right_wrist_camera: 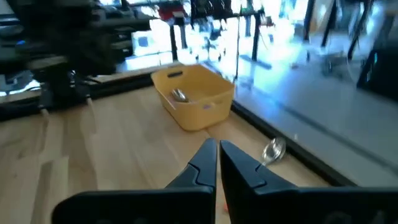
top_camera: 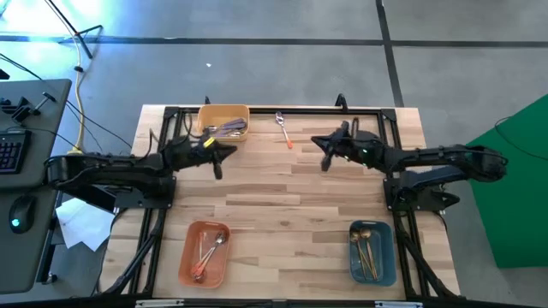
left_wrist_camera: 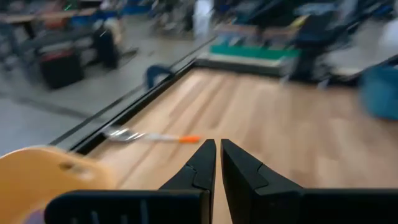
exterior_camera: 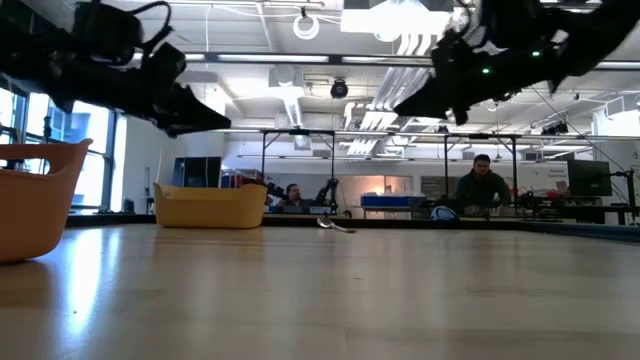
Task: Sort silverware by color (type)
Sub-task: Put the orange spoon into the orange bin
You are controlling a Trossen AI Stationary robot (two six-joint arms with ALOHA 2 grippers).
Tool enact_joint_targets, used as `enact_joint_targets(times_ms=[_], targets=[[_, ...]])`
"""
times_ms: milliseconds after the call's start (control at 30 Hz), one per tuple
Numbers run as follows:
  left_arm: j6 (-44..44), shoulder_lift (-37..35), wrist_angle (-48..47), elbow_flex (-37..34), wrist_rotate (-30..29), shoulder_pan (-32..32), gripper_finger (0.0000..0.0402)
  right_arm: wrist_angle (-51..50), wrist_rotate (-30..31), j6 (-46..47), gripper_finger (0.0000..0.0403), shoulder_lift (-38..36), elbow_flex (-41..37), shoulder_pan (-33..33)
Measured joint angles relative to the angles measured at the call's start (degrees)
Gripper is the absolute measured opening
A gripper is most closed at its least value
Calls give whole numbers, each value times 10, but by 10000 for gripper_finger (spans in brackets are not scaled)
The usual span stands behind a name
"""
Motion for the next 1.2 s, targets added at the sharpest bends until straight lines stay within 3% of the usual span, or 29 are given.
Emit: enact_joint_targets(times_ms=[133,500,800,1200], targets=[[-7,0,85,-39,20,-20,14,-68,2,24,39,107,91,-16],[-2,-5,88,-44,20,-29,15,-440,2,94,162,410,463,-116],[-2,-5,86,-44,20,-28,15,-594,-70,94,169,567,664,-152],[-2,-5,85,-43,20,-28,15,-734,-117,118,159,685,818,-164]])
